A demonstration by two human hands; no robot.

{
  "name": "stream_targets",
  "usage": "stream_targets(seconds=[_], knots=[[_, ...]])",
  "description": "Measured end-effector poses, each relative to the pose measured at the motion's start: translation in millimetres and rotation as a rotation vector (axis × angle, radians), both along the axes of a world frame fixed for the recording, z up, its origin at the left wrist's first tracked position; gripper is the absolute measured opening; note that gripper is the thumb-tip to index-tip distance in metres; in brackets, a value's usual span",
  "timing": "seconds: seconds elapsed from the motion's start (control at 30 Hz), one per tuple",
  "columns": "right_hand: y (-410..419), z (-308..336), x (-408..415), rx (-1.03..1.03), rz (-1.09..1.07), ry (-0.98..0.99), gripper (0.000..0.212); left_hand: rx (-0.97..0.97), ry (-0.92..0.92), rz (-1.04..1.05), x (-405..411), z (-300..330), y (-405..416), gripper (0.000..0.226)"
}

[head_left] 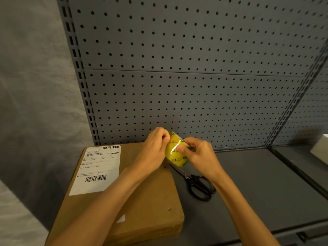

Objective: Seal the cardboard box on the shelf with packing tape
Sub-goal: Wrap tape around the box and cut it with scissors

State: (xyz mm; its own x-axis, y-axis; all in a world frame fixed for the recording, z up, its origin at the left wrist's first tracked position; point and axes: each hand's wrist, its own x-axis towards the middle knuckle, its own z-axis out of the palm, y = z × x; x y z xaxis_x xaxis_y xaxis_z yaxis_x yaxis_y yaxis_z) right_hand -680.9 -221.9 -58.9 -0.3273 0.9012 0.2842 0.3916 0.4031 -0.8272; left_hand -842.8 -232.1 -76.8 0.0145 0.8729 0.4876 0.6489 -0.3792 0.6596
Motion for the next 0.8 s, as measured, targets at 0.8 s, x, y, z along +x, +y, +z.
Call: stream_targets(seconds=[0.8], knots=[[2,0,-12,0.210,-0.041,-0.200,0.010,0.143,0.134,0.173,-2,8,-5,0.014]])
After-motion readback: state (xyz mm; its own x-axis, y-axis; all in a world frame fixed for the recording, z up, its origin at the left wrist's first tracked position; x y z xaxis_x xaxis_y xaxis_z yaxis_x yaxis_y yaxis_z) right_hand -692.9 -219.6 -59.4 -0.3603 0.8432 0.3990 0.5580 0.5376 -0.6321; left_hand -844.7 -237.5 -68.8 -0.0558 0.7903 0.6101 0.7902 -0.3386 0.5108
